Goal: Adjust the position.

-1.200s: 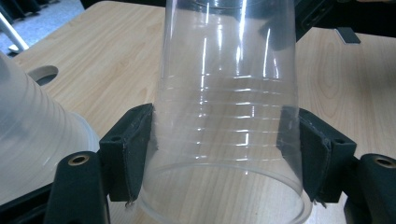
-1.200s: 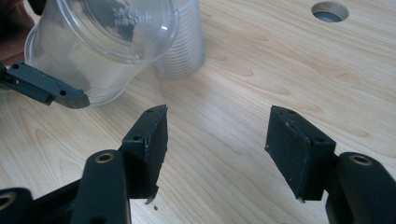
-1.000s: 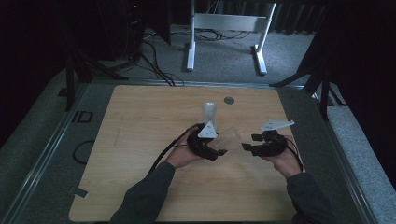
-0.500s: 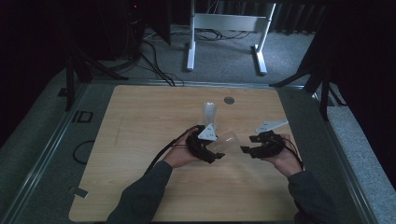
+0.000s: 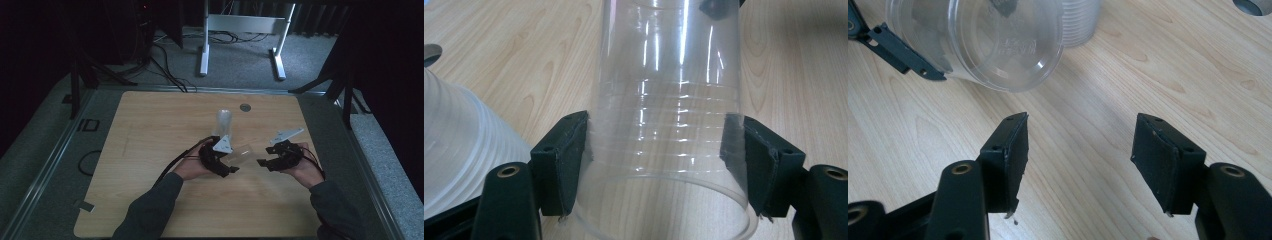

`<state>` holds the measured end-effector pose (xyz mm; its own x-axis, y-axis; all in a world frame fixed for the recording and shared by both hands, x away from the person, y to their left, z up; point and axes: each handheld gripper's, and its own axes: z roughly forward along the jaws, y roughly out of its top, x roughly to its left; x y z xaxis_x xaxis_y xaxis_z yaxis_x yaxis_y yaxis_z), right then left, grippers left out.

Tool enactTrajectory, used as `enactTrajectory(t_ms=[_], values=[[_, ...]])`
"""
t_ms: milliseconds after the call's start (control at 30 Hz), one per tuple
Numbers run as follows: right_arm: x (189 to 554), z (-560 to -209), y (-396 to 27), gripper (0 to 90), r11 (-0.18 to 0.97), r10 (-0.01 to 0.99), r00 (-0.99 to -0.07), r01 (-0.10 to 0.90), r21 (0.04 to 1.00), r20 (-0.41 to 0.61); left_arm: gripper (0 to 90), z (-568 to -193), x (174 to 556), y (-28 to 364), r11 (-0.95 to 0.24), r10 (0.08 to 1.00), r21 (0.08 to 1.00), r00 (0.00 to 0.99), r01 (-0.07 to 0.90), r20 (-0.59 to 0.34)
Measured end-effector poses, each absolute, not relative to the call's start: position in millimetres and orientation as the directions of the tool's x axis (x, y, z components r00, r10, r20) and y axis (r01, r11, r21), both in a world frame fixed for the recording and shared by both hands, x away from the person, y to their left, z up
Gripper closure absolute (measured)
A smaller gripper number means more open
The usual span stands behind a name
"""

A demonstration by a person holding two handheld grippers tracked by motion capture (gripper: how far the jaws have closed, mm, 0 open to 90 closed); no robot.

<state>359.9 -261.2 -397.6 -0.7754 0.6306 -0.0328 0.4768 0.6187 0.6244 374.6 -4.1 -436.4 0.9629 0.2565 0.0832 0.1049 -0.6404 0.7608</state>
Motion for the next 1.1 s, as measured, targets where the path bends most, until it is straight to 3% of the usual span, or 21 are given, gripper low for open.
enactTrajectory(t_ms=[1100], values=[[361.0,-387.7,-248.9,38.9,0.789,0.491,-0.866,0.396,0.471,-0.094,28.5,-443.1,372.1,-7.9,-0.708,0.205,0.703,0.972,0.066,0.115]])
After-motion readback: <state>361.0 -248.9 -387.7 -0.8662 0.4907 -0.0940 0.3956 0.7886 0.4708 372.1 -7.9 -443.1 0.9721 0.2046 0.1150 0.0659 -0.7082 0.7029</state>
